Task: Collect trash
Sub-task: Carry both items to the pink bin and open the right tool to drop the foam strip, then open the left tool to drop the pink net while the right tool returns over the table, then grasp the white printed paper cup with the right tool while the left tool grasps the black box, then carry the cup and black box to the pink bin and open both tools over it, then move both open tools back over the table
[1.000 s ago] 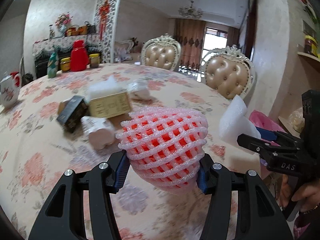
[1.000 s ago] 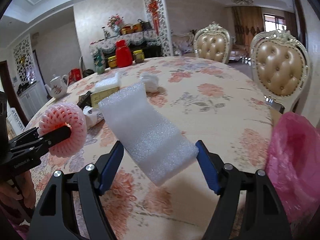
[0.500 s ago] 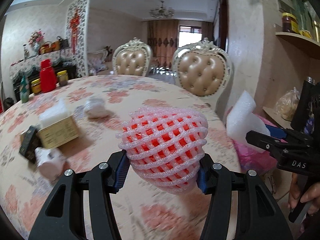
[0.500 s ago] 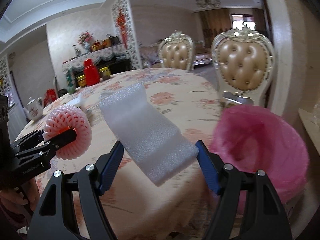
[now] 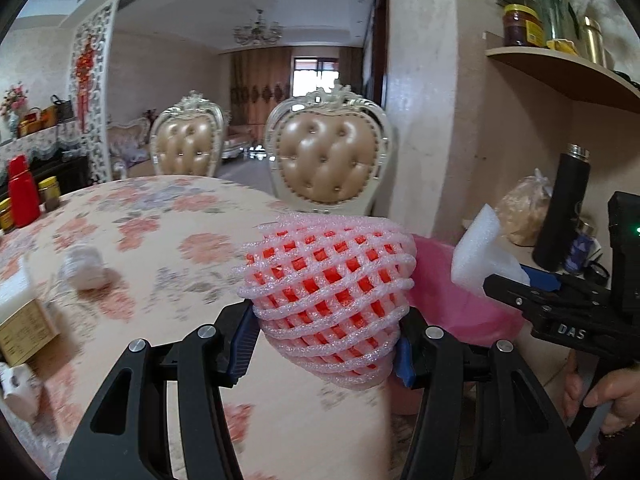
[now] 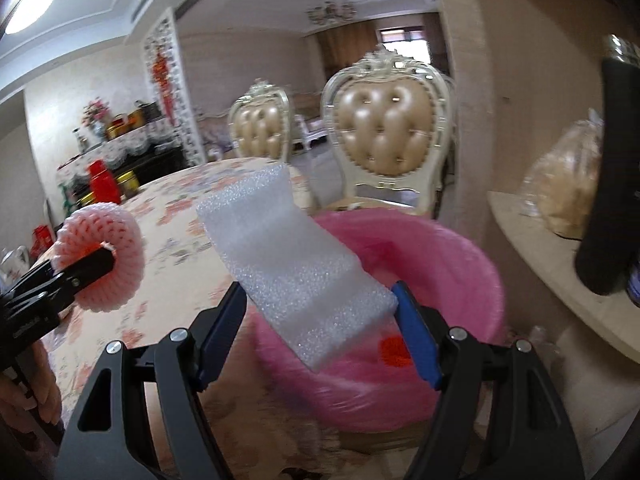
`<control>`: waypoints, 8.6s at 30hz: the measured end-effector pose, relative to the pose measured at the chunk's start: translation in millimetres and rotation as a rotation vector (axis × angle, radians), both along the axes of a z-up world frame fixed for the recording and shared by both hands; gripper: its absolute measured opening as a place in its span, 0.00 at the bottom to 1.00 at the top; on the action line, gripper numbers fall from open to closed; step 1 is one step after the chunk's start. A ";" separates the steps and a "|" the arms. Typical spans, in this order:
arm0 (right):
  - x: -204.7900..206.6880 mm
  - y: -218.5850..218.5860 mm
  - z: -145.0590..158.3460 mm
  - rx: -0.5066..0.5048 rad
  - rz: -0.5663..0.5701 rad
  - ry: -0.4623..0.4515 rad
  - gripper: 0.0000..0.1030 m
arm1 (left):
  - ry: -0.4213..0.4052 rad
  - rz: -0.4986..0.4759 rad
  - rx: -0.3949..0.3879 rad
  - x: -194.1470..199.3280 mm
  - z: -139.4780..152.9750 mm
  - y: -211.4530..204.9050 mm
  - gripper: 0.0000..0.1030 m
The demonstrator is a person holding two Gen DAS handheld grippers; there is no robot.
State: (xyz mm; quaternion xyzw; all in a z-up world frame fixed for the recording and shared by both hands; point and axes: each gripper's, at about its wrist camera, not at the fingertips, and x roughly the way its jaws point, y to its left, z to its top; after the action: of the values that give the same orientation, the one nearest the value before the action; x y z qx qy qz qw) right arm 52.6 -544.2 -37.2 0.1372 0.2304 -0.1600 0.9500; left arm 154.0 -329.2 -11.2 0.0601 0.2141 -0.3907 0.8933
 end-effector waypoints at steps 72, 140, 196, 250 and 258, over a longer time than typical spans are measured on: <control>188.2 385.3 -13.1 -0.052 0.697 0.225 0.86 | 0.087 0.789 0.028 95.1 -30.7 426.8 0.94; 118.0 313.2 -4.1 -0.019 0.593 0.109 0.61 | 0.147 0.544 0.121 20.1 -37.8 309.4 0.37; 0.0 -19.7 -4.3 -0.075 -0.053 -0.035 0.62 | 0.074 -0.143 0.032 7.2 -15.5 -61.3 0.37; 122.7 211.5 21.9 0.043 0.514 0.034 0.91 | -0.036 0.593 0.108 19.4 5.4 255.3 0.91; 174.0 309.3 10.5 0.050 0.530 0.107 0.91 | 0.011 0.711 0.123 68.0 -3.1 361.3 0.91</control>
State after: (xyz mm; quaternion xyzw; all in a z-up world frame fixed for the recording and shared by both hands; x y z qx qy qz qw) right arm 226.6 -235.0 -26.6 0.0868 0.3120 0.0931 0.9415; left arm 222.1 32.2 -14.3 0.0333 0.2494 -0.0426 0.9669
